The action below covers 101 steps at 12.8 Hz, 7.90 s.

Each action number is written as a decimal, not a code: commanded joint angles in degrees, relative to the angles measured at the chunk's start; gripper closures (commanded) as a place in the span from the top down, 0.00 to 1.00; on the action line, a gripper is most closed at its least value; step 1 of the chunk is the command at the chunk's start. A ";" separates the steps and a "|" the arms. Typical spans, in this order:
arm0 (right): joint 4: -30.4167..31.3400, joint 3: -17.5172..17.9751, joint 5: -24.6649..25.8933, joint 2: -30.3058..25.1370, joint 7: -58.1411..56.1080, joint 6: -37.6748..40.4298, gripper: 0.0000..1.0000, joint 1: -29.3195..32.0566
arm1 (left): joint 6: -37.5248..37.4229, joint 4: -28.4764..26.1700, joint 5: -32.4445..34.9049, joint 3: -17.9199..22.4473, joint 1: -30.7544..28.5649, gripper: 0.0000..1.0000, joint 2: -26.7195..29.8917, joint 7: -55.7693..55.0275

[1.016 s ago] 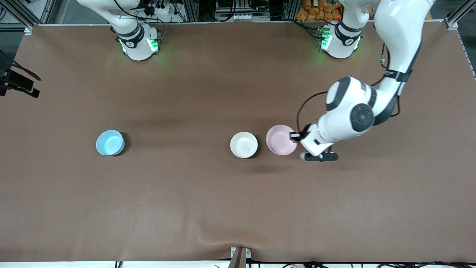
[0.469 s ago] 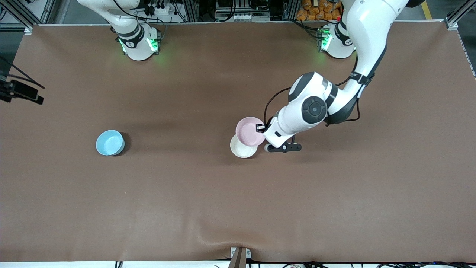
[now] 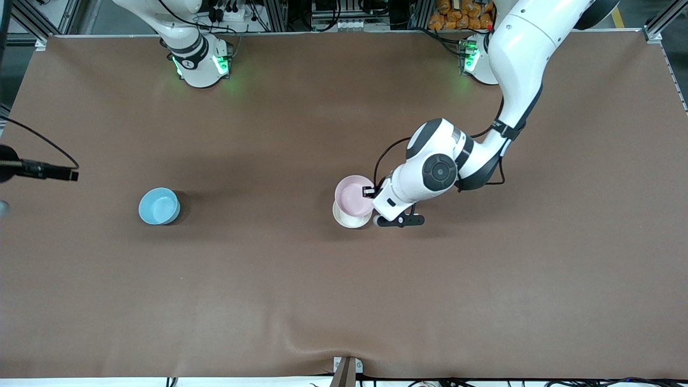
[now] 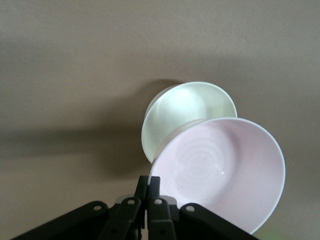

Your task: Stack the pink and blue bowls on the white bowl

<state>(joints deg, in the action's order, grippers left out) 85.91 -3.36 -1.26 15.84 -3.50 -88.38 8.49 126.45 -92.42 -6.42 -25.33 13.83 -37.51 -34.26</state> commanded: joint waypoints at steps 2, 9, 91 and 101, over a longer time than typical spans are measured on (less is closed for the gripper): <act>11.87 0.72 -1.03 -0.46 -5.98 -12.04 1.00 3.20 | 1.85 1.71 1.32 1.51 1.11 0.00 -2.03 0.42; 26.85 0.81 -3.31 0.85 -8.54 -32.46 1.00 3.73 | 6.16 1.71 2.81 1.78 3.05 0.00 -4.23 0.42; -19.90 2.22 -8.16 8.09 -6.51 3.97 1.00 -9.55 | -43.48 7.87 5.89 21.20 -15.32 1.00 36.20 27.66; 11.74 1.16 2.39 -22.69 9.14 5.15 1.00 -10.60 | -43.40 7.87 5.89 21.20 -15.06 1.00 35.84 27.84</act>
<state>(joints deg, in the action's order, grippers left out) 87.68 -2.93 -1.62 0.21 5.61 -78.88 -2.66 83.58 -84.30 0.34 -4.15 -1.40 -2.21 -6.72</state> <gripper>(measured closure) 0.000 0.000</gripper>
